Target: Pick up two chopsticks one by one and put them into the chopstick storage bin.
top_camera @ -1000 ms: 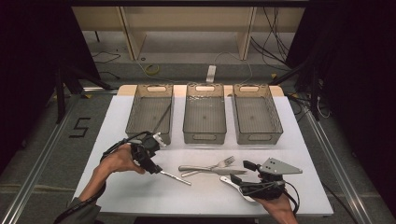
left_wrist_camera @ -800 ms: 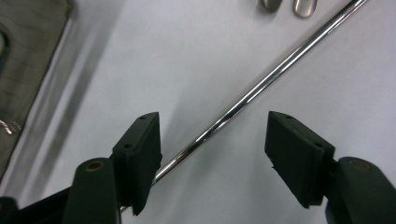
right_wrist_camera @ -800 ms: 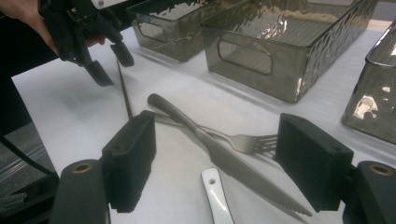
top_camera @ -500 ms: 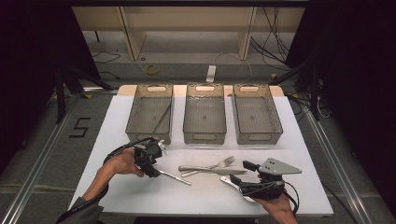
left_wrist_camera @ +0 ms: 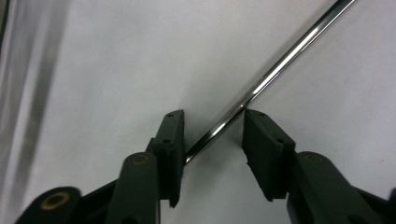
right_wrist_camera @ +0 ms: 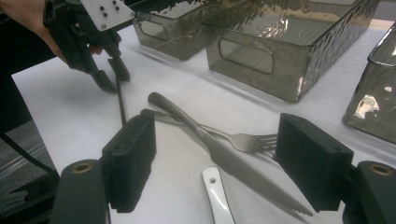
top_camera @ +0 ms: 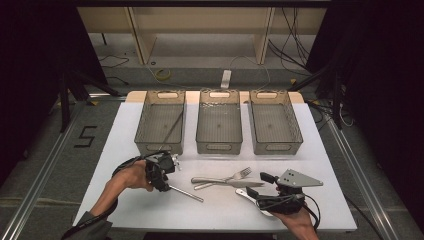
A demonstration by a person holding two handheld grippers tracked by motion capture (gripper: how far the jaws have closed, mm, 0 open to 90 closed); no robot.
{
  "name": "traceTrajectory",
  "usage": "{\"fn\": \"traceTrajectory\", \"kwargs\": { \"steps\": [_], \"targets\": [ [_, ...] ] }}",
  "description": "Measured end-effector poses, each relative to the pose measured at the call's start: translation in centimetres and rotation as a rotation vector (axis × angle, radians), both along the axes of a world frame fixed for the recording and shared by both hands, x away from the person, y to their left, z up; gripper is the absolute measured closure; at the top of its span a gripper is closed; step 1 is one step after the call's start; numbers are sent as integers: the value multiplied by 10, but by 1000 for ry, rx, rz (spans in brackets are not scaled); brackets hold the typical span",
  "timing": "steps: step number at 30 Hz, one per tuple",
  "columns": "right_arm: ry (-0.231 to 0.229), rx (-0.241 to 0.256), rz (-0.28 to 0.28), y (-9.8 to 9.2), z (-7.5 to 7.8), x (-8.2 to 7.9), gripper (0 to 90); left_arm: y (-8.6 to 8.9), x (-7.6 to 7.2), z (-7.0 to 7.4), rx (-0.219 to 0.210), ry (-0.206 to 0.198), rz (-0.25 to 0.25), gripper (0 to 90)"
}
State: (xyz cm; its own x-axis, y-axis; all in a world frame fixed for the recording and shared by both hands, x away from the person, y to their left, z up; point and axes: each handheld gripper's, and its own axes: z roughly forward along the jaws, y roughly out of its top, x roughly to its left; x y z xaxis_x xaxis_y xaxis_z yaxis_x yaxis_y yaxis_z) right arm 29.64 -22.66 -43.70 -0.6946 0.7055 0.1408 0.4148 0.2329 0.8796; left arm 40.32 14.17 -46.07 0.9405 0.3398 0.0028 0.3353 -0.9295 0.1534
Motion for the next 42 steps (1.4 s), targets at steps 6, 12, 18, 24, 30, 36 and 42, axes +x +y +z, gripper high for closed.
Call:
{"fn": "traceTrajectory", "kwargs": {
  "steps": [6,12,18,24,30,36,42],
  "targets": [
    [0,-5,0,0,0,0,298,0,-5,0,13,-2,-51,669],
    [1,-8,0,0,0,0,298,1,-10,0,3,-3,-87,733],
    [-2,-7,1,0,0,0,298,2,-15,0,-6,-10,-122,781],
    [0,-8,-2,0,0,0,298,2,-17,0,-8,-14,-169,815],
    [2,-10,-1,0,0,0,298,1,-20,0,2,-10,-226,848],
    [1,-8,1,0,0,0,298,1,-22,1,-13,21,-240,853],
    [1,-4,0,-1,0,0,298,-2,-25,6,-21,39,-237,853]
  ]
}}
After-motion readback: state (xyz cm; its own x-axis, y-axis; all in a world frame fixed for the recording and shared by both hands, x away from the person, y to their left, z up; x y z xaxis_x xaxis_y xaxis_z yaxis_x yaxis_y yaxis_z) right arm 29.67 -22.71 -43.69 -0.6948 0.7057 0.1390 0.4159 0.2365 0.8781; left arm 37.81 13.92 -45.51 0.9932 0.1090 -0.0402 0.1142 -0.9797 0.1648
